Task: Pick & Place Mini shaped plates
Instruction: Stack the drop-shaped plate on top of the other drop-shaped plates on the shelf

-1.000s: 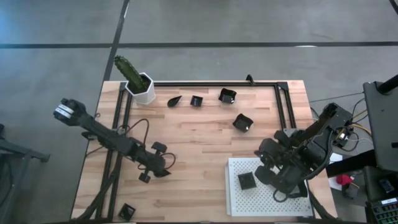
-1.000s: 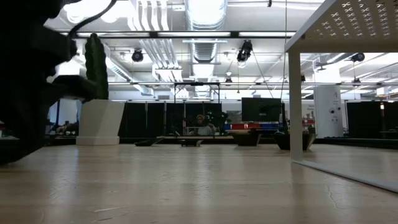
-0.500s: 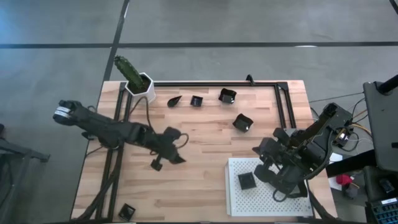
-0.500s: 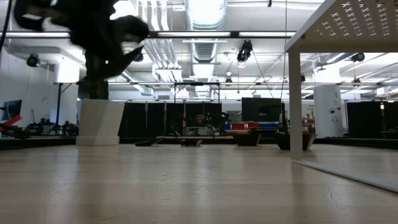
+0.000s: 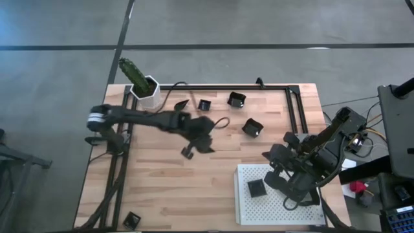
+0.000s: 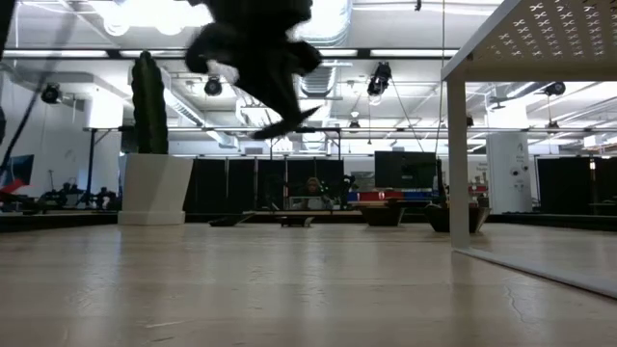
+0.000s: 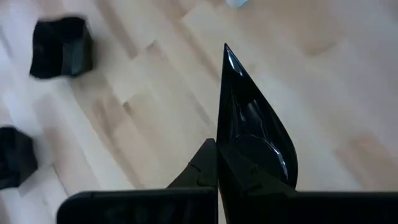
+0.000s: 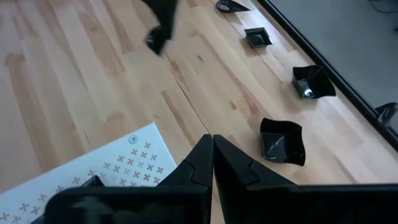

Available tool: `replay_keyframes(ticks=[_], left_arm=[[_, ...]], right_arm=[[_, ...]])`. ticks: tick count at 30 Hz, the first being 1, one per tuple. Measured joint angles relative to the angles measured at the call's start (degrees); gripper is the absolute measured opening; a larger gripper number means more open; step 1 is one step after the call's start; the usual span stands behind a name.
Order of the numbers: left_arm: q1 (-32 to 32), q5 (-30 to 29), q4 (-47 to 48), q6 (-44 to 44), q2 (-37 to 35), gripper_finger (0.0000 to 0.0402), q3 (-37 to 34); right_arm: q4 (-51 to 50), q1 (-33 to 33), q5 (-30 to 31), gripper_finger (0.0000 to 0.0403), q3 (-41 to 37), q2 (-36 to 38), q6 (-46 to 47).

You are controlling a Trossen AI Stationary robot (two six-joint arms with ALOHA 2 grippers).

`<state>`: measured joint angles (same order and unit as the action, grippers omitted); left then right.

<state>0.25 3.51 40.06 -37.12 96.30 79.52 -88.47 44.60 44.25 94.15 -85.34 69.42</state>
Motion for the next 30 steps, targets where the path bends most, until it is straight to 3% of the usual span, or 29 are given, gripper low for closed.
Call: replay_keyframes(ticks=[7,17,30], left_arm=[[5.1,-0.2,2.9,-2.6,12.1,0.0000,10.4],[7.5,-1.1,2.4,-3.4,25.1,0.0000,21.3],[8.1,-1.5,2.0,-2.2,32.2,0.0000,27.2]], right_arm=[[0.0,0.0,-0.1,0.0008,0.0,0.6,-0.9],[-0.9,0.0,0.0,0.0008,-0.1,2.3,-2.2],[-1.2,0.0,0.9,0.0008,-0.2,3.6,-2.1]])
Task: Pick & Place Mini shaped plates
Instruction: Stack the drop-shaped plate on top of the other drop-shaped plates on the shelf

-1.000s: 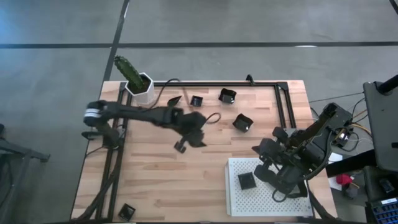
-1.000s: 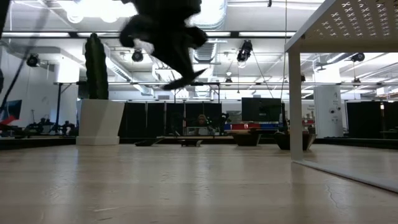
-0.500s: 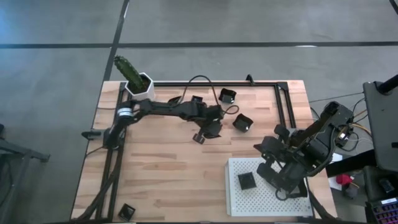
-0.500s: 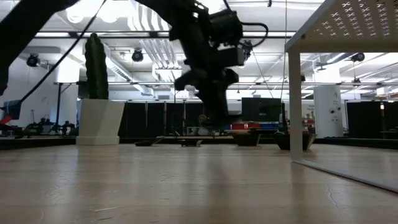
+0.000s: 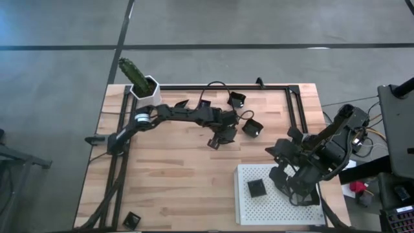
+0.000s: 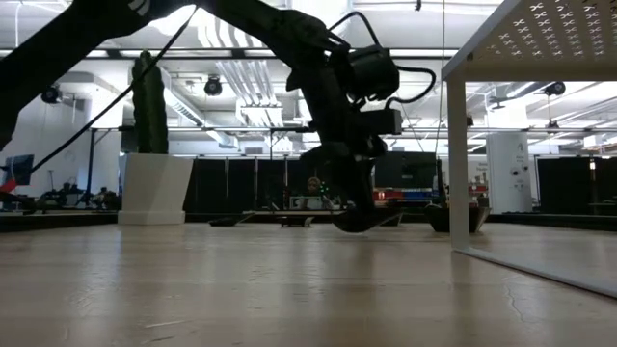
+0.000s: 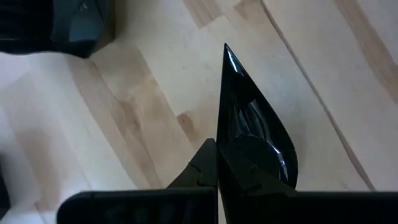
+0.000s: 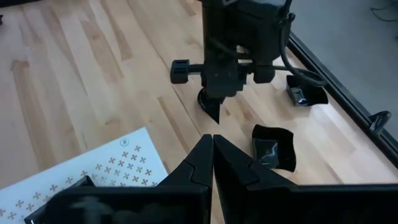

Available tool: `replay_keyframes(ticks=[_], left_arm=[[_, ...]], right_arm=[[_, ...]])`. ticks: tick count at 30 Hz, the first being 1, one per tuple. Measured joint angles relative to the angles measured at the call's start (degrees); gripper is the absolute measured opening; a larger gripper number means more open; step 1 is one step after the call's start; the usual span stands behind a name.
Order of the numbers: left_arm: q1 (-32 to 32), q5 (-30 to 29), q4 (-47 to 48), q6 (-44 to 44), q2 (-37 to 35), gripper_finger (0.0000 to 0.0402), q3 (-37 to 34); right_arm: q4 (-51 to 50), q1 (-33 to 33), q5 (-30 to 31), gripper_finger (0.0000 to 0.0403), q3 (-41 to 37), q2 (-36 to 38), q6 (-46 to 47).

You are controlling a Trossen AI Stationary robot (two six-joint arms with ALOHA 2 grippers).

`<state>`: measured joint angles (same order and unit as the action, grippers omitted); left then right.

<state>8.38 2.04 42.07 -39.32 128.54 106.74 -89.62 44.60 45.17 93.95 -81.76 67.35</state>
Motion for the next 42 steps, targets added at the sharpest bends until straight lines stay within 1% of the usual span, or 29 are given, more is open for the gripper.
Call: replay_keyframes(ticks=[12,15,18,22,27,34,39,42], left_arm=[[-0.3,-0.6,-0.9,1.1,0.0,0.0001,-1.0],[-0.3,-0.6,-1.5,1.5,0.0,0.0012,-1.0],[-0.3,-0.9,-1.5,1.7,0.0,0.0033,-1.0],[-0.6,-3.8,-2.6,1.7,0.0,0.0058,-1.0],[-0.9,-8.6,-1.8,2.3,-0.6,0.0066,-0.3],[-2.5,-8.8,3.7,7.2,-6.5,0.0060,-0.4],[-5.7,-9.0,4.4,13.6,-13.1,0.0059,-3.5],[-8.5,-9.6,2.3,17.7,-17.7,0.0059,-7.3]], right_arm=[[0.0,0.0,0.0,0.0008,0.0,0.0,0.2],[0.1,0.0,0.0,0.0008,0.0,0.0,0.2],[0.1,0.0,-0.1,0.0008,0.0,0.0,0.2],[0.1,0.0,-0.1,0.0008,0.0,0.0,0.2],[0.0,0.0,-0.1,0.0008,0.0,0.0,0.2],[-0.4,-1.1,-0.2,0.0008,-0.3,0.1,0.2],[-0.4,-3.9,-0.5,0.0008,-1.9,1.5,-0.9],[-0.4,-6.5,-0.7,0.0008,-2.8,2.7,-1.9]])
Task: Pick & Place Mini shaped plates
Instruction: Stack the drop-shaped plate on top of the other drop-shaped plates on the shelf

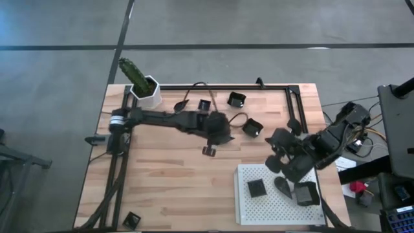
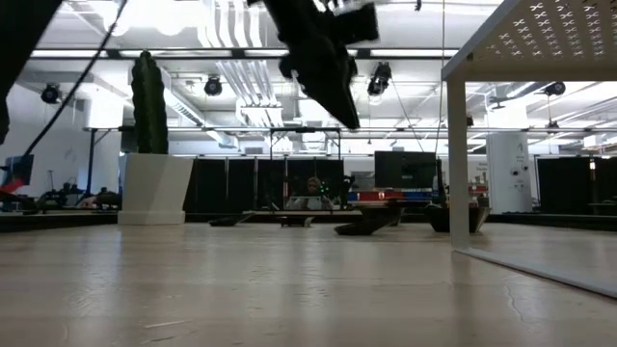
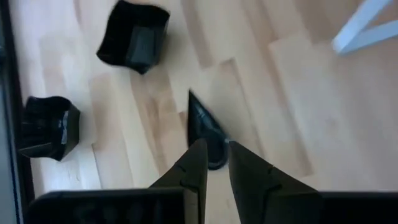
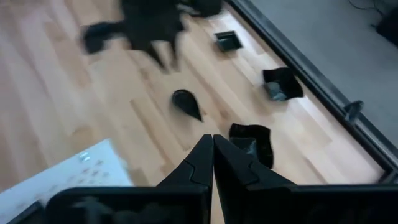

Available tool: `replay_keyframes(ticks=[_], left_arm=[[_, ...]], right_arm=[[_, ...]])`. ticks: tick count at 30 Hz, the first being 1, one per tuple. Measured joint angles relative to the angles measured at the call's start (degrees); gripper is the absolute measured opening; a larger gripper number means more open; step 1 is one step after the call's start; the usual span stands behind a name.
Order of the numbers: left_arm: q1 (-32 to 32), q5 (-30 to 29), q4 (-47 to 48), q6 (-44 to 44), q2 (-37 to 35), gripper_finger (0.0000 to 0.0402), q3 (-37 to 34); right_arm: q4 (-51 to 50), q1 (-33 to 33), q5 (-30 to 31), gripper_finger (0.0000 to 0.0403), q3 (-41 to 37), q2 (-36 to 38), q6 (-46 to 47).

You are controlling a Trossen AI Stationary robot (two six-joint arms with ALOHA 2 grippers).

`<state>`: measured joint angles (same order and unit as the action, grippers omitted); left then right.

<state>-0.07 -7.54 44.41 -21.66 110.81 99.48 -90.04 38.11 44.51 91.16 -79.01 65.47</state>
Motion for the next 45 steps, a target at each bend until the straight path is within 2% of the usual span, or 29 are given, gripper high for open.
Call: replay_keyframes(ticks=[2,9,16,23,30,41,45], left_arm=[[-2.2,-2.1,-1.7,2.0,-3.3,0.0059,-3.7],[-11.6,-15.0,-9.7,12.8,-16.6,0.0059,-18.6],[-21.4,-26.8,-20.5,24.3,-29.2,0.0059,-35.3],[-29.4,-34.0,-30.0,30.4,-36.7,0.0059,-47.5],[-33.6,-41.0,-30.8,34.4,-38.1,0.0059,-52.3],[-33.8,-40.9,-28.9,34.7,-40.6,0.0060,-53.3],[-34.0,-40.9,-28.7,35.3,-41.8,0.0060,-54.5]], right_arm=[[0.0,-1.9,-0.7,0.0008,-0.3,0.8,-1.3],[3.6,-10.1,-5.9,0.0008,-1.4,1.6,-9.2],[15.8,-18.6,-16.7,0.0008,-4.4,-0.5,-24.9],[24.2,-26.0,-25.8,0.0008,-5.3,-3.3,-32.9],[30.0,-33.1,-33.7,0.0008,-7.4,-7.8,-36.9],[32.6,-41.7,-43.7,0.0008,-7.3,-18.1,-43.2],[33.9,-43.4,-44.4,0.0008,-7.4,-20.2,-43.7]])
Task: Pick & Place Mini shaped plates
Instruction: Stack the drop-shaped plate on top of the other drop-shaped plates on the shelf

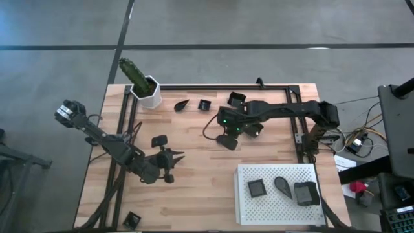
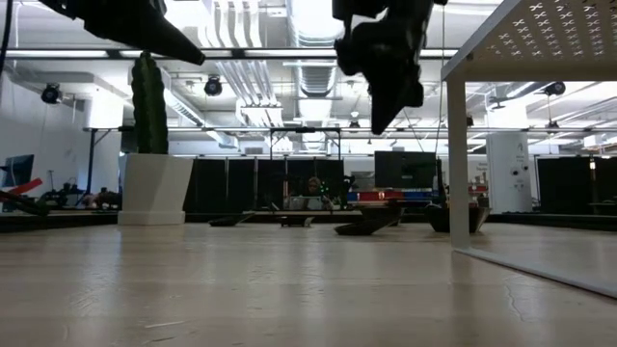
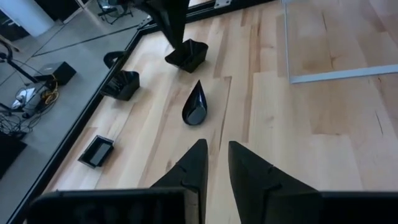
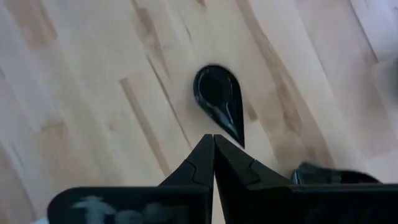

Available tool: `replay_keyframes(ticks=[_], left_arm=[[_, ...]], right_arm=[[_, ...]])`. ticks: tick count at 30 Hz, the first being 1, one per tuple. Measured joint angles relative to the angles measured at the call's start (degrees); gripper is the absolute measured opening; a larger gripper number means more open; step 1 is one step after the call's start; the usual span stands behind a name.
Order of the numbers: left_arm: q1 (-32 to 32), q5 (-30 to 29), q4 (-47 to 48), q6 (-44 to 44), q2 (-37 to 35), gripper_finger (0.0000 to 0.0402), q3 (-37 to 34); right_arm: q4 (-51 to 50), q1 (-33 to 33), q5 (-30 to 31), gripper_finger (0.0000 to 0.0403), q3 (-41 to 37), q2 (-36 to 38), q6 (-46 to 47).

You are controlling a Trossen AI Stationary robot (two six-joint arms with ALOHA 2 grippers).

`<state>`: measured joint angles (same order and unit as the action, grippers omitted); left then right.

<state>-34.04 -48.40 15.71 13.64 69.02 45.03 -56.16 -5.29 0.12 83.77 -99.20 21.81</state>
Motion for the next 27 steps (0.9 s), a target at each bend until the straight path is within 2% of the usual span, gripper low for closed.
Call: replay_keyframes(ticks=[5,14,27], left_arm=[[0.0,0.0,-0.1,1.1,-1.5,0.0060,-1.0],[-0.6,-0.2,-0.2,1.5,-3.4,0.0058,-2.3],[-0.6,-0.4,-0.3,1.5,-3.6,0.0058,-2.3]], right_arm=[[4.3,-1.4,-0.1,0.0008,-0.2,-1.8,0.0],[4.9,-2.9,2.5,0.0013,-0.2,-5.9,0.1],[5.6,-4.1,1.3,0.0105,-0.3,-13.4,0.0]])
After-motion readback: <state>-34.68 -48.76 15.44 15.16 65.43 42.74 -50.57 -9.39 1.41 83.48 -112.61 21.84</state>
